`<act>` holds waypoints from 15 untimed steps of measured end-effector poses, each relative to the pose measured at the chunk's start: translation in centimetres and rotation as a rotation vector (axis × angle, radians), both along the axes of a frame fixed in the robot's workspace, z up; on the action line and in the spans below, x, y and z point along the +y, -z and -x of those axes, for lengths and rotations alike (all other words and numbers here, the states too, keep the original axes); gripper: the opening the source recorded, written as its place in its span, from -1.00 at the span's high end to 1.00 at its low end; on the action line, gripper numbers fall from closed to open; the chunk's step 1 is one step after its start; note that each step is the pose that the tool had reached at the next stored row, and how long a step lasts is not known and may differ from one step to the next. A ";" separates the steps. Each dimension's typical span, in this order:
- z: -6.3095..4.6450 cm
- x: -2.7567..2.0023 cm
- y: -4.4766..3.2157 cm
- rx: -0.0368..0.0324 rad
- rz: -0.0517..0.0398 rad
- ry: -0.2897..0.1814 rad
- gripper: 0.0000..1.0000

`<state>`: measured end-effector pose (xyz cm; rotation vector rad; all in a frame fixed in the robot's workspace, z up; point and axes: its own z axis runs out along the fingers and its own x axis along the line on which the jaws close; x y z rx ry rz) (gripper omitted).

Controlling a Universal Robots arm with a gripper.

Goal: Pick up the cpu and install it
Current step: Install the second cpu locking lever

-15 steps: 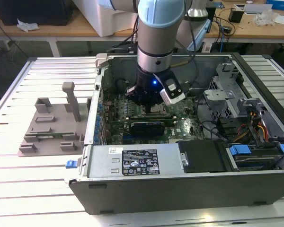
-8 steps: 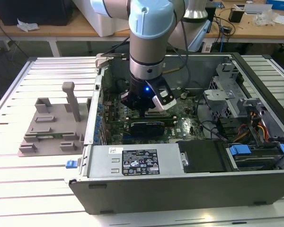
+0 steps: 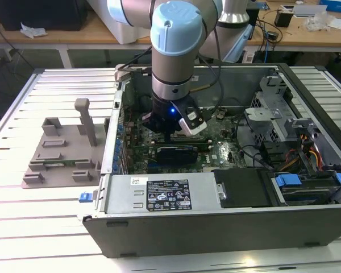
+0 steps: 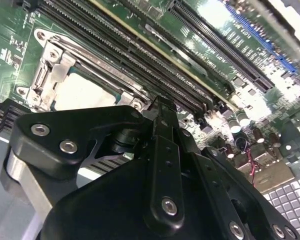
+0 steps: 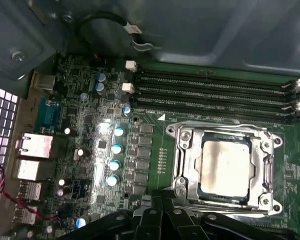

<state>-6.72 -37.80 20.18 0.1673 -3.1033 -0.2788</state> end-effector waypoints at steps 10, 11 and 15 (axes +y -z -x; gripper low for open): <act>0.0 -0.01 0.10 -0.0035 -0.0148 -0.006 0.79; 0.0 -0.02 0.40 -0.0025 -0.0191 -0.006 0.79; 0.0 -0.39 0.45 -0.0034 -0.0230 -0.006 0.79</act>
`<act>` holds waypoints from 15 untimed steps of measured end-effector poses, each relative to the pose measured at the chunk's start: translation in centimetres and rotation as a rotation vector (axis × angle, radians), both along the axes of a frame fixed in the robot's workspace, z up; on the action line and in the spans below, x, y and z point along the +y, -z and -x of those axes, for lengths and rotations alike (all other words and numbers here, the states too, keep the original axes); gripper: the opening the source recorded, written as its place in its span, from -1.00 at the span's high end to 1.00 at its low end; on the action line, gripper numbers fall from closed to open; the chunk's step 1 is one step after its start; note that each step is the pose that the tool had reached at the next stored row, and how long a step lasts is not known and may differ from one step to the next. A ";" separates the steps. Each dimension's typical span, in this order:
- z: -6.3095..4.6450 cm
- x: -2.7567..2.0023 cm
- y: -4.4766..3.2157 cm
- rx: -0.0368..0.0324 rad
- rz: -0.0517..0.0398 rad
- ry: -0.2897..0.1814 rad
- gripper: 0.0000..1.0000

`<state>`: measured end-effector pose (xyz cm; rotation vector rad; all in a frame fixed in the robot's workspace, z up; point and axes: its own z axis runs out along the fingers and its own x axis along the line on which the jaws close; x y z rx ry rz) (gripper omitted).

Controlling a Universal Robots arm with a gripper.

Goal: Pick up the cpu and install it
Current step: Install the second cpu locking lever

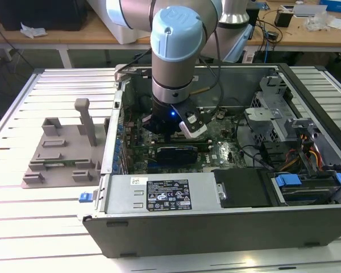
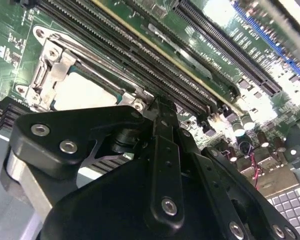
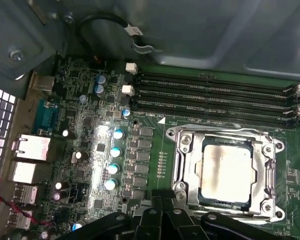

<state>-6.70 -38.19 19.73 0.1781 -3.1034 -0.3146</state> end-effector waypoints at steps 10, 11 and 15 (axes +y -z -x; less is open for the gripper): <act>-2.9 1.96 -1.53 -0.0003 0.0995 0.000 0.79; -3.2 2.32 -1.53 0.0000 0.1029 0.000 0.79; -5.1 5.27 -1.88 0.0020 0.1357 0.000 0.79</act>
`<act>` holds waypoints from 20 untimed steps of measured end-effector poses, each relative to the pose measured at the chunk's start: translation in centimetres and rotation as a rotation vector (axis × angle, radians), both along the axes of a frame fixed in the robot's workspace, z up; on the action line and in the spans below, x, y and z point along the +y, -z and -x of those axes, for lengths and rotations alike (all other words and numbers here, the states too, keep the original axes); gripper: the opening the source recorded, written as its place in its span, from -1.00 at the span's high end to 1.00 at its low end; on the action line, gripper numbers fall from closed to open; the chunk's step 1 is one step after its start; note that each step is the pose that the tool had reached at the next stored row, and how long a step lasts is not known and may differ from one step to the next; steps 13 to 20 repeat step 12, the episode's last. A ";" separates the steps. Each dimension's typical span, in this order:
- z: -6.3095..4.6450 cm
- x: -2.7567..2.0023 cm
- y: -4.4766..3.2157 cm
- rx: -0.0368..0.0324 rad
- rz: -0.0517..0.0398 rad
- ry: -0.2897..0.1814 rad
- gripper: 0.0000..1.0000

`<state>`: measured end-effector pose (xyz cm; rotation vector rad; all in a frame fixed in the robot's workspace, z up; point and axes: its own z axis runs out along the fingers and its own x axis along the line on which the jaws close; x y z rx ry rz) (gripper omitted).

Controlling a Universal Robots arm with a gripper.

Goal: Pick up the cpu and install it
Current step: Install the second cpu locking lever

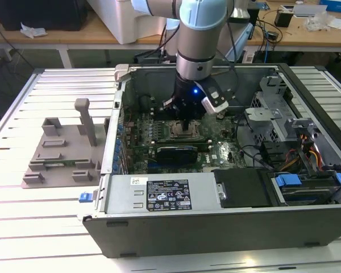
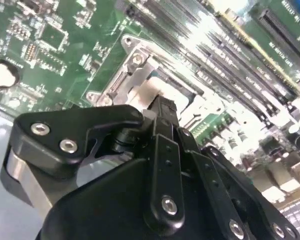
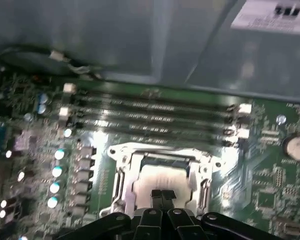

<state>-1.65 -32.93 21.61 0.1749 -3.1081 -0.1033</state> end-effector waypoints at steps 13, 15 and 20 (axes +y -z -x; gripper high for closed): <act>0.0 0.11 -5.06 -0.0001 0.0034 0.000 0.79; 0.0 0.11 -5.06 -0.0001 0.0034 0.000 0.79; 0.0 0.11 -5.06 -0.0001 0.0034 0.000 0.79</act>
